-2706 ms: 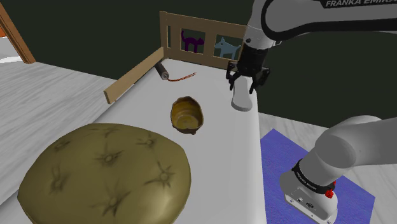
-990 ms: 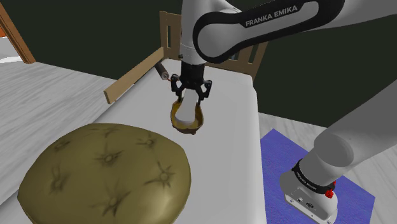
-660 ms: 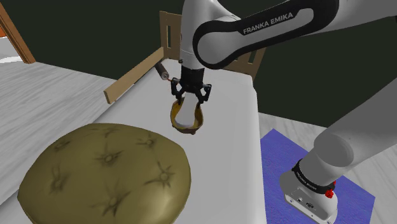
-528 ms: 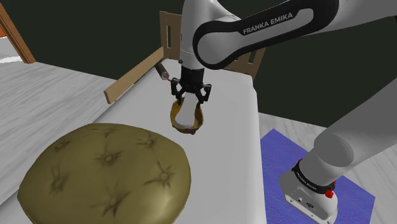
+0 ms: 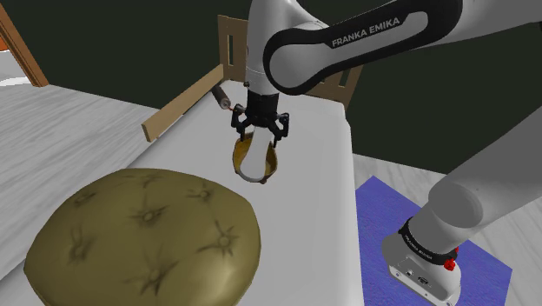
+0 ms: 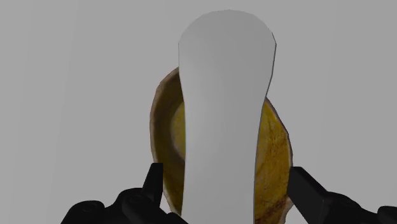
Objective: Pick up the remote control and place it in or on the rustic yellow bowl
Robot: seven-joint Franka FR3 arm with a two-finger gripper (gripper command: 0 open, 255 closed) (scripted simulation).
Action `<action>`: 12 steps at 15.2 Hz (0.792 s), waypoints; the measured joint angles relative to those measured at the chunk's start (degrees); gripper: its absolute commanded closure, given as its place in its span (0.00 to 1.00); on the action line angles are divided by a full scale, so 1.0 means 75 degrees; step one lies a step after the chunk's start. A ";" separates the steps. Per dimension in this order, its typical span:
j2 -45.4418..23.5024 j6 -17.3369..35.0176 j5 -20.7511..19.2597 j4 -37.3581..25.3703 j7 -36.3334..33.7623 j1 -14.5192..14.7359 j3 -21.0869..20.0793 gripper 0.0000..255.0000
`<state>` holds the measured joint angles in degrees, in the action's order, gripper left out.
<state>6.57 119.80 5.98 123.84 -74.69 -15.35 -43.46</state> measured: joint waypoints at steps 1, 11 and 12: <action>0.0000 0.0000 0.0000 0.0000 0.0000 0.0000 0.0000 0.00; 0.0388 -0.0984 0.0220 -0.0675 0.0181 -0.0007 0.0158 0.00; 0.0388 -0.0986 0.0221 -0.0676 0.0181 -0.0007 0.0158 0.00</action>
